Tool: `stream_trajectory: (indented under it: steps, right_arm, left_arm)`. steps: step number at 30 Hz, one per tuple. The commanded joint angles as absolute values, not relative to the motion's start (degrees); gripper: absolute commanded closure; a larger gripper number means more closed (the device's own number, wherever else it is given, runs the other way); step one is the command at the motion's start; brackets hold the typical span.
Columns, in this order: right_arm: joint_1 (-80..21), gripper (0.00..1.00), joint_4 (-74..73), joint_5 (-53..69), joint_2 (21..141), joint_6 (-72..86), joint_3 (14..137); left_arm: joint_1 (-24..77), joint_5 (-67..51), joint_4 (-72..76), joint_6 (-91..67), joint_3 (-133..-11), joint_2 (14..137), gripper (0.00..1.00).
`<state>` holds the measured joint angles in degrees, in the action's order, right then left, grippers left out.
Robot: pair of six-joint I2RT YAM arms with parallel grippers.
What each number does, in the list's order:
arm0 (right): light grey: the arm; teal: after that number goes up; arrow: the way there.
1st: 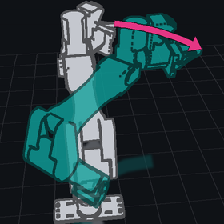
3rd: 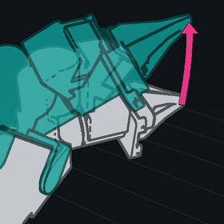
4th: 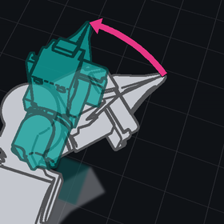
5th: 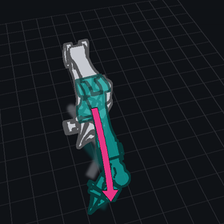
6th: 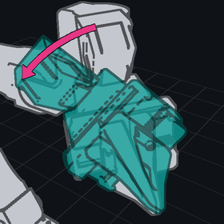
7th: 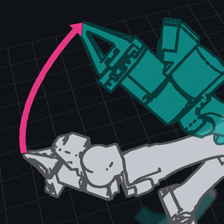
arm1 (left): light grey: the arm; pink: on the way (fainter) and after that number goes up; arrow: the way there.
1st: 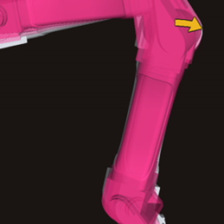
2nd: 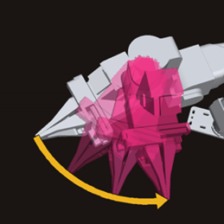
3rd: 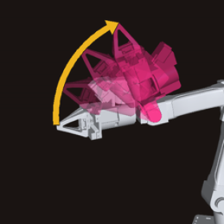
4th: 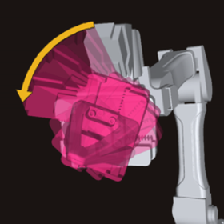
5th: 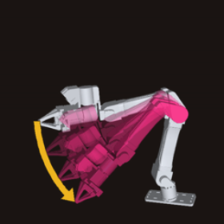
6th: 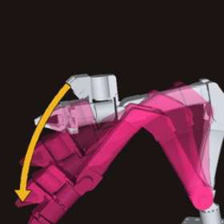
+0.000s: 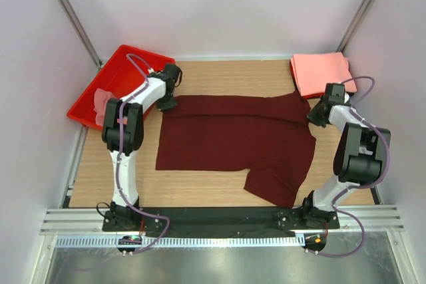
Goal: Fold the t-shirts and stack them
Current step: Fold the tshirt
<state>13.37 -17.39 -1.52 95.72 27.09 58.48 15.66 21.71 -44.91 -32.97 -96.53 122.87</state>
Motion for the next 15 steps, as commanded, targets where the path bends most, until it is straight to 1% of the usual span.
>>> stream_trajectory:
  steps: [1,4,5,7,8,9,11,12,13,15]
  right_arm:
    - [13.4,0.99,-15.6,-2.5,92.3,28.0,54.8]
    - [13.4,0.99,-13.5,-2.3,91.1,27.9,52.3]
    - [13.4,0.97,-13.3,-2.1,91.1,27.9,52.2]
    - [13.4,0.87,-14.0,-1.6,91.1,27.9,53.2]
    - [13.4,0.78,-15.3,-1.5,91.0,27.9,53.8]
    - [13.4,0.74,-15.9,-1.3,90.8,27.7,55.1]
    - [13.4,0.69,-16.2,-0.7,89.5,26.7,56.2]
    - [13.4,0.64,-16.3,1.3,89.1,26.2,56.8]
    - [13.4,0.61,-15.9,2.0,89.0,25.5,58.3]
    - [13.4,0.56,-15.0,6.3,91.2,23.3,61.7]
  left_arm:
    - [14.9,25.3,-46.4,-33.0,-98.7,123.3,1.00]
    - [14.9,24.3,-47.3,-32.9,-99.7,123.9,1.00]
    - [14.9,24.0,-47.6,-33.0,-100.1,124.0,1.00]
    - [14.9,23.9,-48.4,-33.1,-101.0,123.8,0.98]
    - [14.9,24.2,-48.9,-33.3,-101.5,123.4,0.94]
    - [14.9,24.4,-50.0,-33.4,-101.9,123.2,0.87]
    - [14.9,25.2,-51.1,-33.4,-103.5,122.5,0.81]
    - [14.9,25.6,-51.5,-33.4,-103.8,121.6,0.73]
    - [14.9,25.8,-52.1,-33.4,-104.3,121.1,0.70]
    - [15.3,23.8,-51.9,-32.7,-105.0,120.1,0.66]
